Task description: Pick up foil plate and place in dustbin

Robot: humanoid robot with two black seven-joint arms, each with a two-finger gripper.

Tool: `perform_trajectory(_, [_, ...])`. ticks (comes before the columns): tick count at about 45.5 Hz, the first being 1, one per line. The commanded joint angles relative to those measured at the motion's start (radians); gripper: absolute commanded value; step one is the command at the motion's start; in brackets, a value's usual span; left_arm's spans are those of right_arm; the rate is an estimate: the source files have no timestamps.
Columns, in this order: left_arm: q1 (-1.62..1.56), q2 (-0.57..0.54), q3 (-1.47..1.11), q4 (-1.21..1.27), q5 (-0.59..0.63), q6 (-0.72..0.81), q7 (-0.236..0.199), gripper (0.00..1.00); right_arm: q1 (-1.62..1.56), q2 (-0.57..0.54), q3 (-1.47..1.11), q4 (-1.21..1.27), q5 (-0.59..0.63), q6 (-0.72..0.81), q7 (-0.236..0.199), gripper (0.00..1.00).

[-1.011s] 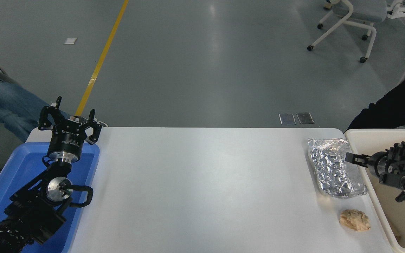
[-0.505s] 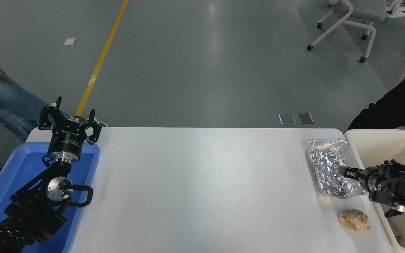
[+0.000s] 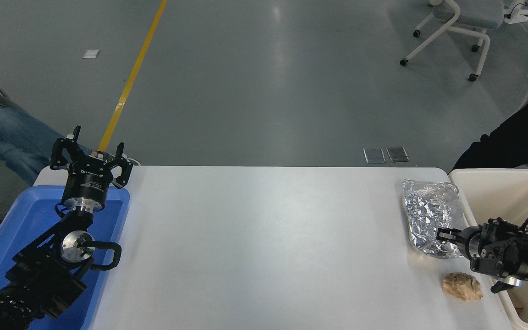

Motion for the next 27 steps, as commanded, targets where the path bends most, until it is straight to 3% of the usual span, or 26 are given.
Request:
perform_trajectory(1, [0.0, 0.0, -0.001, 0.0, 0.0, 0.0, 0.0, 0.99, -0.004, 0.004, 0.0, 0.0, 0.001, 0.0, 0.0, 0.0])
perform_trajectory(19, [0.0, 0.0, -0.001, 0.0, 0.0, 0.0, 0.0, 0.99, 0.002, 0.007, 0.0, 0.009, -0.001, 0.0, 0.0, 0.0])
perform_trajectory(27, [0.0, 0.0, 0.0, 0.0, 0.0, 0.0, 0.0, 0.99, 0.042, 0.011, 0.0, 0.015, 0.001, 0.002, 0.02, 0.0])
